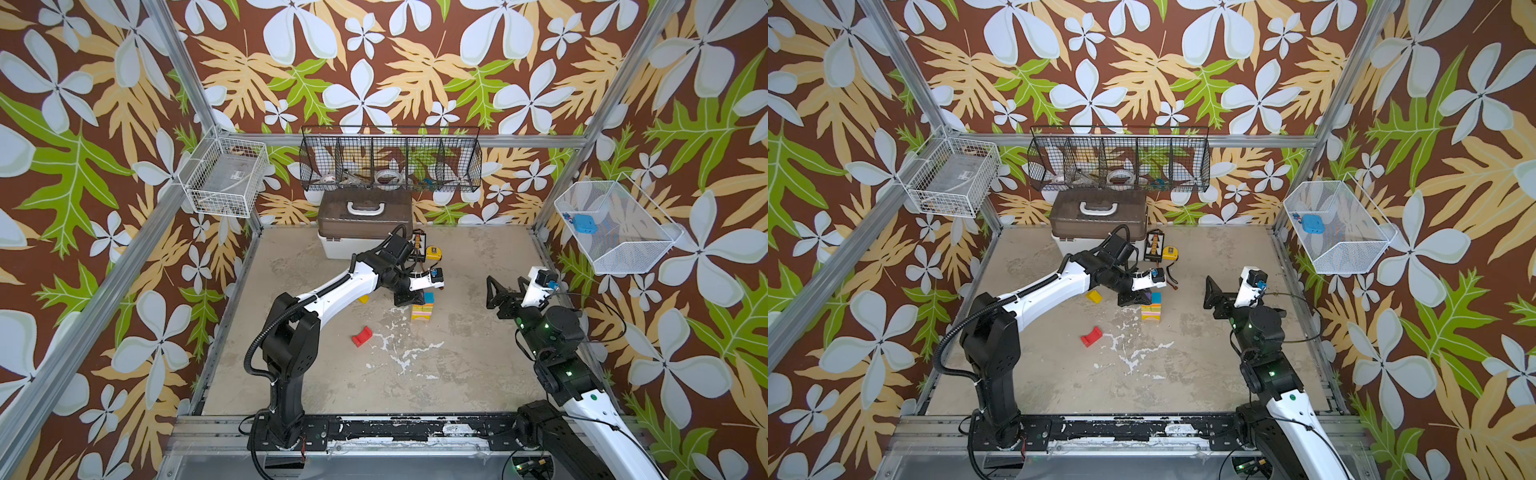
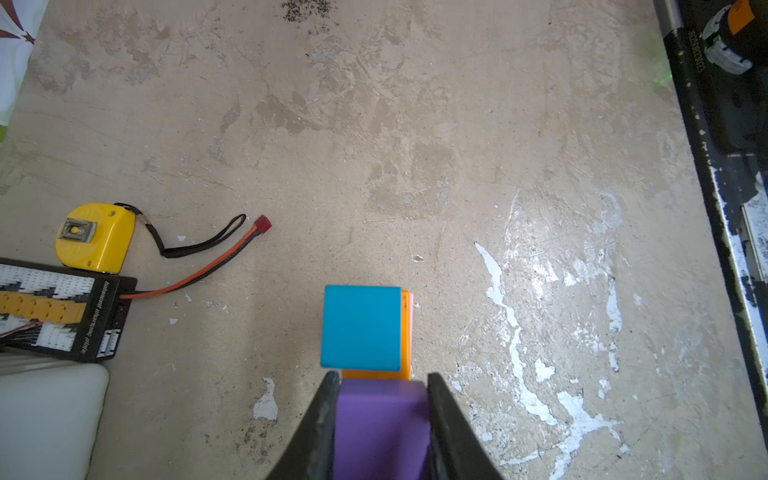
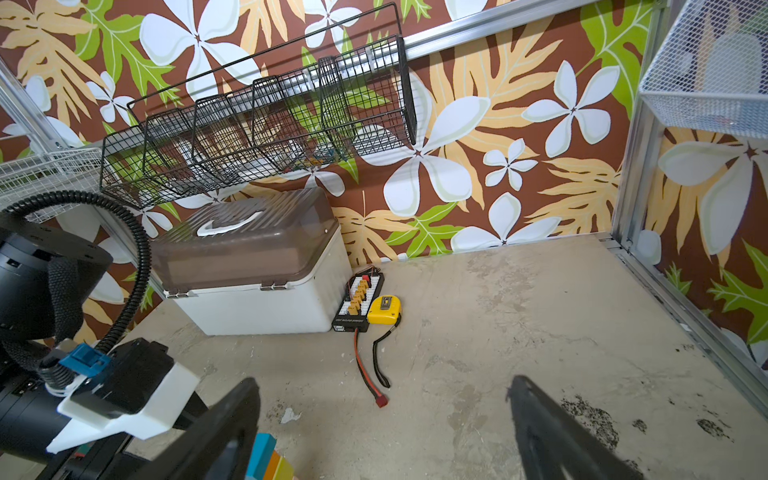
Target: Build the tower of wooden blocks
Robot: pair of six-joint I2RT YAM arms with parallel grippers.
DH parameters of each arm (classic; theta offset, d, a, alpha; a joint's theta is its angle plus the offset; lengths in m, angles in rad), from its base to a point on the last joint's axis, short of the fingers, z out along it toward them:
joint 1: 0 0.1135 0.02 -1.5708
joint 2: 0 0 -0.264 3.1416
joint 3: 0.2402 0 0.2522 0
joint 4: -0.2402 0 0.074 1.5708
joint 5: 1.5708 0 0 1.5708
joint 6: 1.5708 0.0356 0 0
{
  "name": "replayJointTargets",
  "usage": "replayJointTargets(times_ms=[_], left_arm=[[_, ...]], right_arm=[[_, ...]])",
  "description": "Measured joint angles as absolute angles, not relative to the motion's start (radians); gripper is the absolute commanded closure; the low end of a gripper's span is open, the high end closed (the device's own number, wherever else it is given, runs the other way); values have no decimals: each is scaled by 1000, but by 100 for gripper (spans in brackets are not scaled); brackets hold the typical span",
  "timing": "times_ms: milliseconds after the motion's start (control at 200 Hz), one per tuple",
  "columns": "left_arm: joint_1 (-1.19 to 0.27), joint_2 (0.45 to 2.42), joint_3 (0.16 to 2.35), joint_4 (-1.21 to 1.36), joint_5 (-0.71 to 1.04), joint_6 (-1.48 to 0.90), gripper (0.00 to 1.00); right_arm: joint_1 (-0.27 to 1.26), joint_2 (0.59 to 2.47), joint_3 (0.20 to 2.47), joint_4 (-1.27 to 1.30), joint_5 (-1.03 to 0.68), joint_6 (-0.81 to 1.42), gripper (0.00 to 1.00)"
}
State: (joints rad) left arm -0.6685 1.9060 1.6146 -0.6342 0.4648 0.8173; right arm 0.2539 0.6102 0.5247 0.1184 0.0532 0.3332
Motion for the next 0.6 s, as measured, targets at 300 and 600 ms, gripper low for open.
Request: replayJointTargets(times_ms=[300, 600], left_arm=[[-669, 1908, 1615, -612, 458, 817, 73], [-669, 1909, 1607, -600, 452, 817, 59]], right_arm=[[254, 607, 525, 112, 53, 333, 7], [254, 602, 525, 110, 53, 333, 6]])
